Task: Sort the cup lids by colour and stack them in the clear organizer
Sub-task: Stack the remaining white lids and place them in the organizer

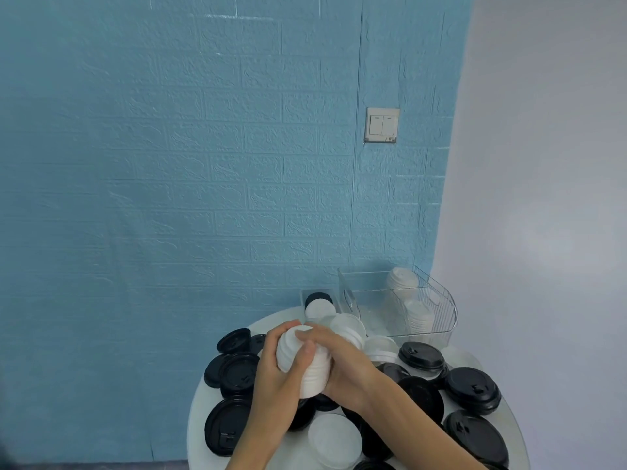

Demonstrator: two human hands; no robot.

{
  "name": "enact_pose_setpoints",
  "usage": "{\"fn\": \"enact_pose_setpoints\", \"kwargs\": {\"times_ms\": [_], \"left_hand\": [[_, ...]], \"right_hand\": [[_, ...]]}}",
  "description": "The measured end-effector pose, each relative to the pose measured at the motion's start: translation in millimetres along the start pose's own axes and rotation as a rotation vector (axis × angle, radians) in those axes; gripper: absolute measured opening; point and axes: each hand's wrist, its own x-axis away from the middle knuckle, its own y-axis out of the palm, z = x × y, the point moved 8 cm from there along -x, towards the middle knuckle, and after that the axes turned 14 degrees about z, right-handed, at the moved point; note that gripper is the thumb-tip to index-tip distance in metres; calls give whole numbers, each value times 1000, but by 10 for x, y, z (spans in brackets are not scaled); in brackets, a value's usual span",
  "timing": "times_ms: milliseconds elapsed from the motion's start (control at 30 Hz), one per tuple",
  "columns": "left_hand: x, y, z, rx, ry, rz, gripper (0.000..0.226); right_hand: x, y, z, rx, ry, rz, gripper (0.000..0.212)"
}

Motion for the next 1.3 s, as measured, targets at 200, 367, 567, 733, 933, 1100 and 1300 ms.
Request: {"fn": "enact_pose_setpoints", "kwargs": {"times_ms": [200, 367, 567, 733, 933, 1100, 1300], "left_hand": [[3, -10, -57, 10, -37, 46, 55], [35, 9, 27, -26, 13, -10, 64], [47, 57, 35, -135, 113, -65, 76], [72, 56, 18, -167, 149, -60, 71], [-30, -95, 28, -159, 120, 4, 70], [-137, -306, -3, -145, 76, 82, 78], [-134, -375, -36, -156, 68, 97, 77]], "right_hand": [[-44, -84, -25, 62, -37, 128, 71], [1, -67, -100, 87, -7, 121, 66], [43, -89, -149, 191, 39, 105, 78], [51, -145, -87, 185, 72, 121, 85], [117, -270, -126, 268, 65, 79, 64], [141, -503, -393, 1127, -321, 173, 26], [204, -498, 66, 1763, -322, -35, 59]]}}
